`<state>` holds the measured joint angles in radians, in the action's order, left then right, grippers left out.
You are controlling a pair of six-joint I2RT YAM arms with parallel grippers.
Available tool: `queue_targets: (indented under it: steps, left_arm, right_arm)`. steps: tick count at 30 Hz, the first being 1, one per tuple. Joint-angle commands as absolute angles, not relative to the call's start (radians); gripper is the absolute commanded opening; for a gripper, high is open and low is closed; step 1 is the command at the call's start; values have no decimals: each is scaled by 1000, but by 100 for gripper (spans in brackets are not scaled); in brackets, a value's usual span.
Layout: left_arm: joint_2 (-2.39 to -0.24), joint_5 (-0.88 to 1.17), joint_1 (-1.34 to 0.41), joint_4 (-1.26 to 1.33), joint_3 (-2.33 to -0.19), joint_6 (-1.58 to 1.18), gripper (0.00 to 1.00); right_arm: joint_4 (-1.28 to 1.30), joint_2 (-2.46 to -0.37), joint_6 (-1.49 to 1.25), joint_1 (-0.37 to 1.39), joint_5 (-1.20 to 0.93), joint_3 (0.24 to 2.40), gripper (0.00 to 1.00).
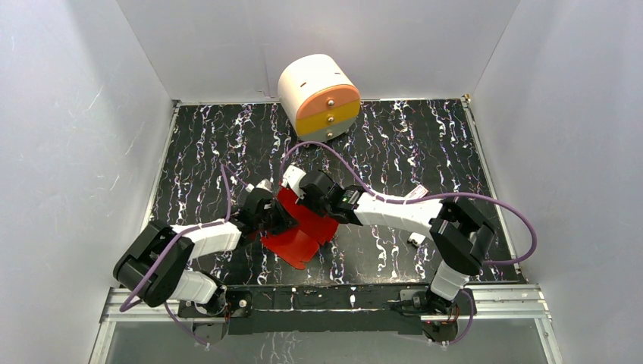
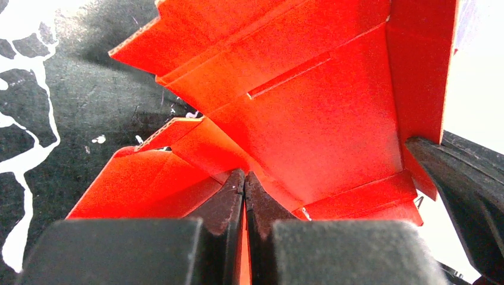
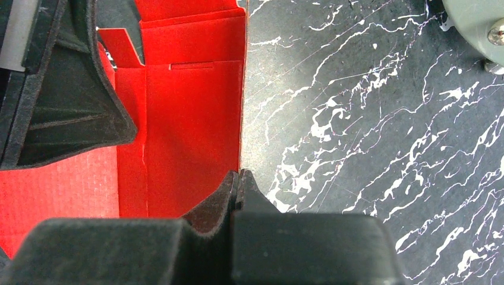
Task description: Fold the paper box
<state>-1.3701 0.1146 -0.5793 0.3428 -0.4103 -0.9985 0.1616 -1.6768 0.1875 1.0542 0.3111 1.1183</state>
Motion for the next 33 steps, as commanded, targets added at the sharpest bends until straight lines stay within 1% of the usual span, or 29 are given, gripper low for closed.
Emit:
queue_targets:
  steps: [1,12,22,27,31,33]
  left_arm:
    - [-1416,70,-578,364,-422,-992,0]
    - [-1477,62,-578,402,-422,-1001,0]
    - [-1451,63,-578,421,-397,-1010,0]
    - [-1381,70,-578,426,-376,-1011,0]
    - [-1270,55,-578,394,-357,-983,0]
    - [-1204,35,-576,343,-357,-961,3]
  right_arm:
    - [137,-1649,175,1063,205,1128,0]
    - [201,-1633,149,1086,100,1146,0]
    - [244,-1647,122,1160,173,1170,0]
    - [232,-1636,138,1163,268,1149,0]
    - [206,-1617,203,1161,339,1127,0]
    - [200,-1612,239,1155,343,1122,0]
